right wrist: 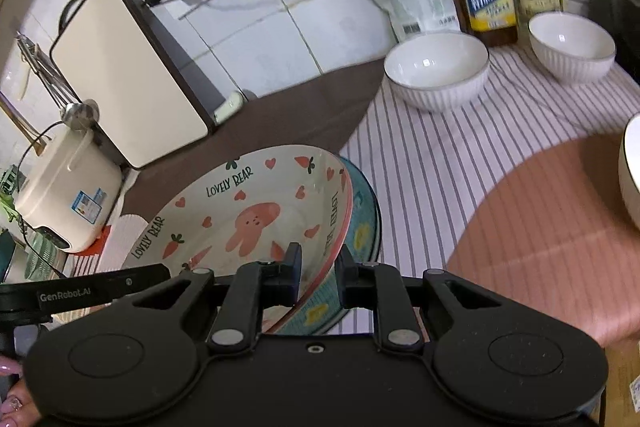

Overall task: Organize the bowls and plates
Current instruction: 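Lift the bear plate with both tools and carry it over the stacked plates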

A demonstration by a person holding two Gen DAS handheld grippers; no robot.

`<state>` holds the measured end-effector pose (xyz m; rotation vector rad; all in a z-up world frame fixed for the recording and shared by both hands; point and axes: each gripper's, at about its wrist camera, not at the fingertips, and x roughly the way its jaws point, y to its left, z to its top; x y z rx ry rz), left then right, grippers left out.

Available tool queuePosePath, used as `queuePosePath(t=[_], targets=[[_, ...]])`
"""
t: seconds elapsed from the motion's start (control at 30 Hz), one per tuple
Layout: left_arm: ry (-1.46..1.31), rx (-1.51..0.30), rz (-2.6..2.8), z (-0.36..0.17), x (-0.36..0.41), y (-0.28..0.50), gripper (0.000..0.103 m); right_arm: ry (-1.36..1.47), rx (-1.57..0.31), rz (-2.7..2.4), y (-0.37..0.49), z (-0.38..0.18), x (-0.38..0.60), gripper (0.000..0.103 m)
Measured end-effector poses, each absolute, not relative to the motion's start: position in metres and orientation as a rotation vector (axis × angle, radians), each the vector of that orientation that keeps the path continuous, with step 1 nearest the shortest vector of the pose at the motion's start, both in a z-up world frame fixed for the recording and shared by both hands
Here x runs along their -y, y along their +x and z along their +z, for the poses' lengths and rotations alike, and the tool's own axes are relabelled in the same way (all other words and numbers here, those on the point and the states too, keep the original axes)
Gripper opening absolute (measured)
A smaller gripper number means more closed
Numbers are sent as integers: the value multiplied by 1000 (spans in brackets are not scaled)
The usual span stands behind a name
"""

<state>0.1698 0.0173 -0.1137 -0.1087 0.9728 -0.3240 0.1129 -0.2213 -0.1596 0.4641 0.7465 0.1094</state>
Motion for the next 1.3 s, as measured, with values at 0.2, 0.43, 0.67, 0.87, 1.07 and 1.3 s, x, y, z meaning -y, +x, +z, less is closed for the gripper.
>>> queuePosePath(t=[0.2, 0.43, 0.67, 0.87, 1.07, 1.3], targets=[[-116, -1007, -315, -131, -16, 175, 21, 467, -784, 93, 116, -173, 220, 22], [-127, -1033, -280, -146, -16, 186, 21, 431, -807, 71, 123, -181, 211, 22], [-149, -1046, -270, -152, -16, 191, 21, 348, -805, 18, 125, -175, 197, 22], [-139, -1066, -260, -156, -13, 193, 23, 252, -795, -6, 125, -178, 185, 28], [-77, -1065, -221, -159, -5, 193, 24, 199, -766, 8, 122, -183, 182, 31], [-32, -1062, -203, -158, 0, 197, 24, 143, -724, 33, 118, -186, 181, 32]])
